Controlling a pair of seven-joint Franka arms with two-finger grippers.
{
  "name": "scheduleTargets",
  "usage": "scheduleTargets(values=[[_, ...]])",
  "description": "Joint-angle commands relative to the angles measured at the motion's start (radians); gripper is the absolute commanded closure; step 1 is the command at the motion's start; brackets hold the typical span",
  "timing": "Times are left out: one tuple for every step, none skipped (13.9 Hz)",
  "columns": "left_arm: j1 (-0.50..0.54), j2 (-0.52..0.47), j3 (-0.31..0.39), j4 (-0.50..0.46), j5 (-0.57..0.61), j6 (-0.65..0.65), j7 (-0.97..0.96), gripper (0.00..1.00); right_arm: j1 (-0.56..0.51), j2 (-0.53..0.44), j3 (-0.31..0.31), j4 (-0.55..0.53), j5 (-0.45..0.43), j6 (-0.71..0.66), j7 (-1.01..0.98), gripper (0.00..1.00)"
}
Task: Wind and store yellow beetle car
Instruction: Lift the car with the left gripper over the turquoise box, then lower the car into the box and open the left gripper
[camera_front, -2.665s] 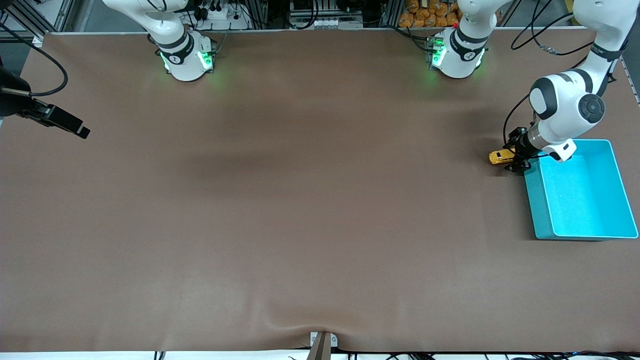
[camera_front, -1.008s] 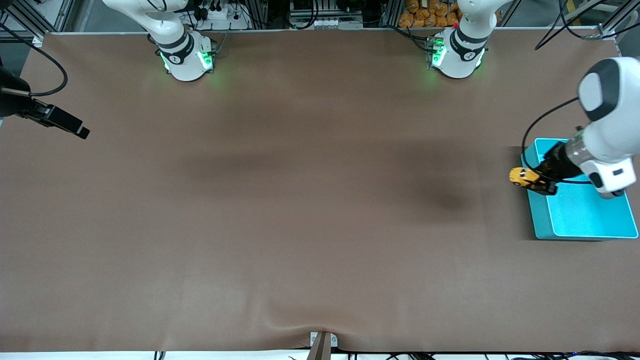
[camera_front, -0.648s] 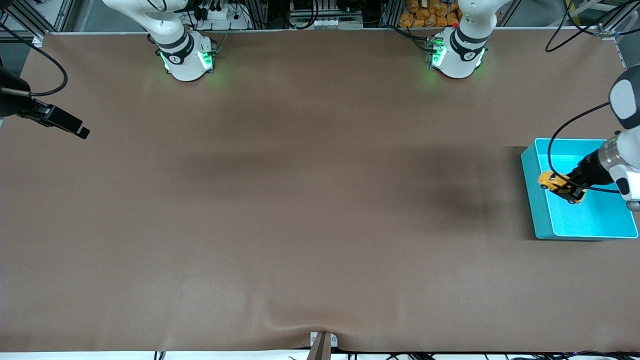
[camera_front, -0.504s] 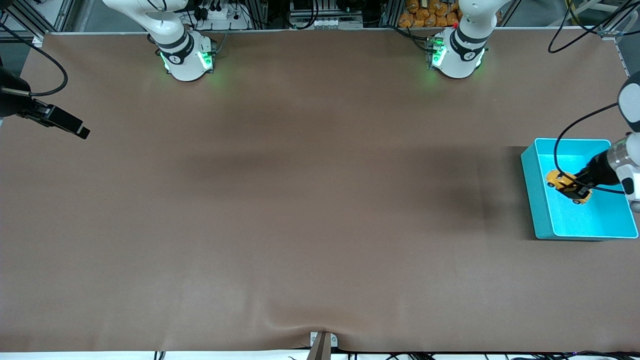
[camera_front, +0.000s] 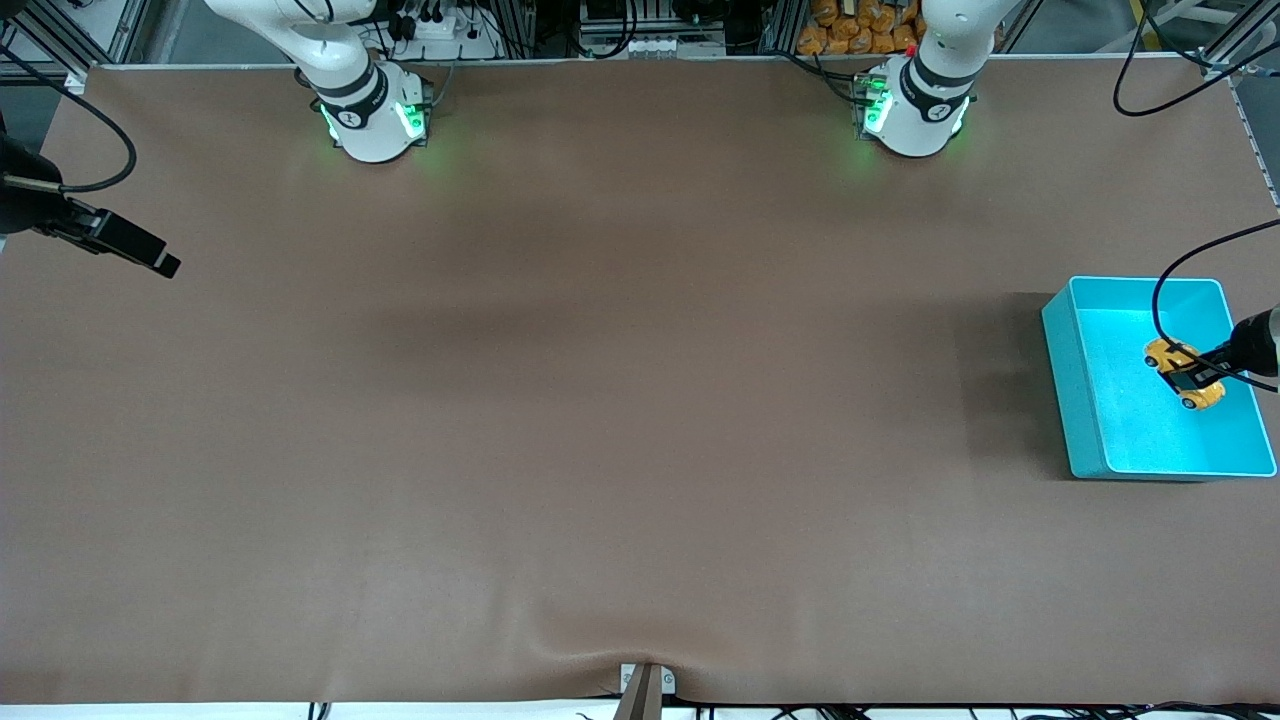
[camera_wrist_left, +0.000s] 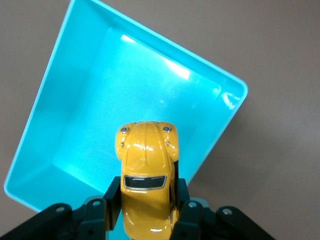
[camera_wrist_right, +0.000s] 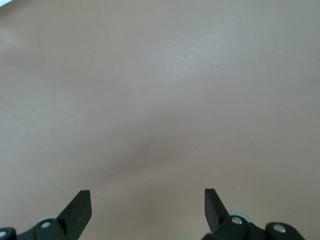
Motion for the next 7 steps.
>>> scheduleTargets(values=[[0.054, 0.048, -0.013, 0.021, 0.025, 0.039, 0.164, 1.0, 0.007, -0.016, -0.001, -0.015, -0.013, 0.009, 0.002, 0.0], [0.072, 0.068, -0.013, 0.018, 0.025, 0.07, 0.23, 1.0, 0.008, -0.016, 0.0, -0.015, -0.013, 0.007, 0.002, 0.0], [0.077, 0.089, -0.012, 0.015, 0.025, 0.098, 0.295, 1.0, 0.007, -0.016, 0.0, -0.015, -0.013, 0.007, 0.002, 0.0], [0.091, 0.108, -0.007, 0.01, 0.027, 0.119, 0.346, 1.0, 0.007, -0.016, -0.001, -0.015, -0.013, 0.009, 0.002, 0.0], [0.105, 0.129, -0.007, 0.009, 0.043, 0.137, 0.386, 1.0, 0.007, -0.016, -0.001, -0.015, -0.013, 0.007, 0.002, 0.0], [0.114, 0.151, -0.007, 0.006, 0.081, 0.15, 0.406, 1.0, 0.007, -0.016, 0.0, -0.015, -0.013, 0.009, 0.002, 0.0], [0.12, 0.172, -0.009, 0.0, 0.123, 0.168, 0.407, 1.0, 0.005, -0.016, -0.001, -0.015, -0.013, 0.009, 0.002, 0.0]])
